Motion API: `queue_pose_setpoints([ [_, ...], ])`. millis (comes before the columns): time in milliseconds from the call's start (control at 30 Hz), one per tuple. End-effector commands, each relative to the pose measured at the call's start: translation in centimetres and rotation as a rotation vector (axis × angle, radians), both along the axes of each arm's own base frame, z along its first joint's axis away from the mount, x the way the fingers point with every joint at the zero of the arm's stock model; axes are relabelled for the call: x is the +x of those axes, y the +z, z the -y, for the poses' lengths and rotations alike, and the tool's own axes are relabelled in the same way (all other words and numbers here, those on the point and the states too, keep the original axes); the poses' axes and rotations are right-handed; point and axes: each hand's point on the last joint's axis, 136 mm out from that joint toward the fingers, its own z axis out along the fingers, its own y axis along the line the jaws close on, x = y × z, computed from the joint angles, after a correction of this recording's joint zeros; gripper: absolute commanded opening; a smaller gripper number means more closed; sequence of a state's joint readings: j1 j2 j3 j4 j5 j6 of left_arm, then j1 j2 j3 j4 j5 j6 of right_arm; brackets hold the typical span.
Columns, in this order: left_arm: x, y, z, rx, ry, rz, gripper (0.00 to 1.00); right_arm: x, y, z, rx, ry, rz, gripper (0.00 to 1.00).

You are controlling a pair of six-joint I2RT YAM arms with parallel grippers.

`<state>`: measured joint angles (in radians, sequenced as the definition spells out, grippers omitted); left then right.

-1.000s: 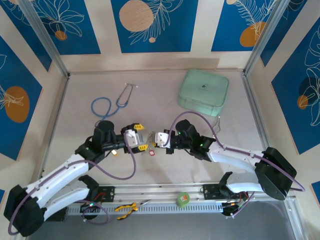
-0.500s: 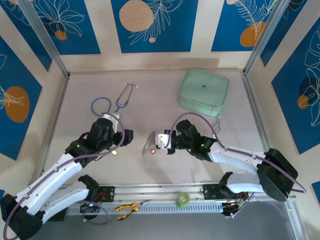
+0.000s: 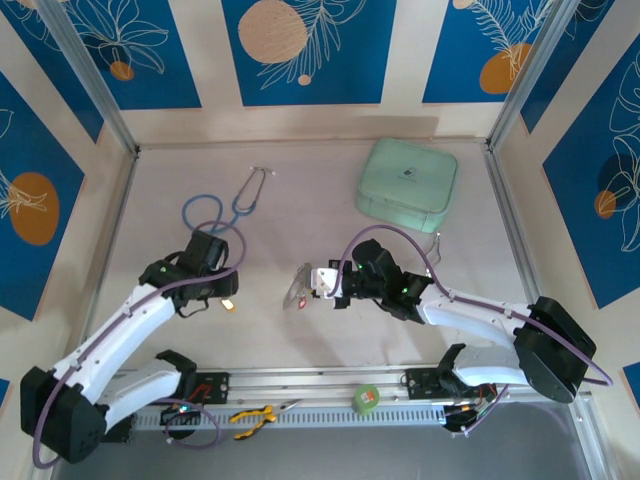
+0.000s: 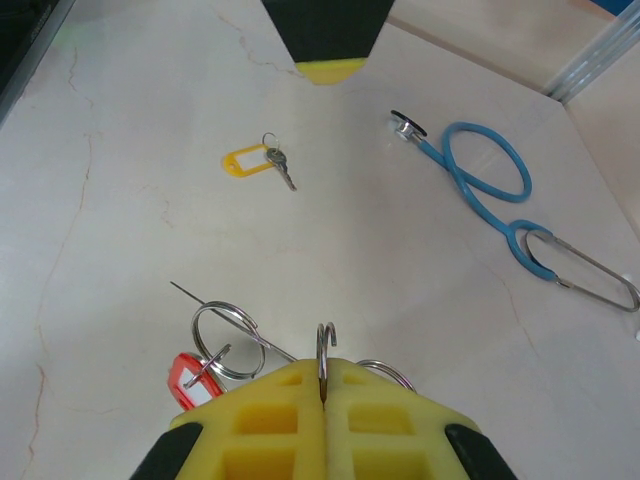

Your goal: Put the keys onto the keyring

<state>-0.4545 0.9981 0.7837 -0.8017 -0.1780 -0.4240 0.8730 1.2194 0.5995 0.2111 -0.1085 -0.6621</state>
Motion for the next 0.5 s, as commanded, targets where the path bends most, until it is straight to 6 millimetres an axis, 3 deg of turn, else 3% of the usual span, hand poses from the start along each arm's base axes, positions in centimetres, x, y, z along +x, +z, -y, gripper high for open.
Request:
queue_pose_setpoints([
  [0, 2.5, 3.5, 2.1, 0.055, -0.321, 0.108, 0.55, -0.5, 1.1, -0.1, 0.020, 0.022, 0.022, 0.00],
  [133, 4.2, 5.1, 1.8, 0.213, -0.479, 0.095, 0.55, -0.8, 1.2, 0.0, 0.013, 0.026, 0.023, 0.00],
  [267, 2.5, 1.5, -0.1, 0.426, -0.751, -0.025, 0.54, -1.0, 1.1, -0.1, 0.012, 0.031, 0.023, 0.00],
  [467, 0.4, -2.4, -0.6, 0.303, -0.768, -0.080, 0.54, -1.2, 1.0, -0.4, 0.011, 0.052, 0.021, 0.00],
])
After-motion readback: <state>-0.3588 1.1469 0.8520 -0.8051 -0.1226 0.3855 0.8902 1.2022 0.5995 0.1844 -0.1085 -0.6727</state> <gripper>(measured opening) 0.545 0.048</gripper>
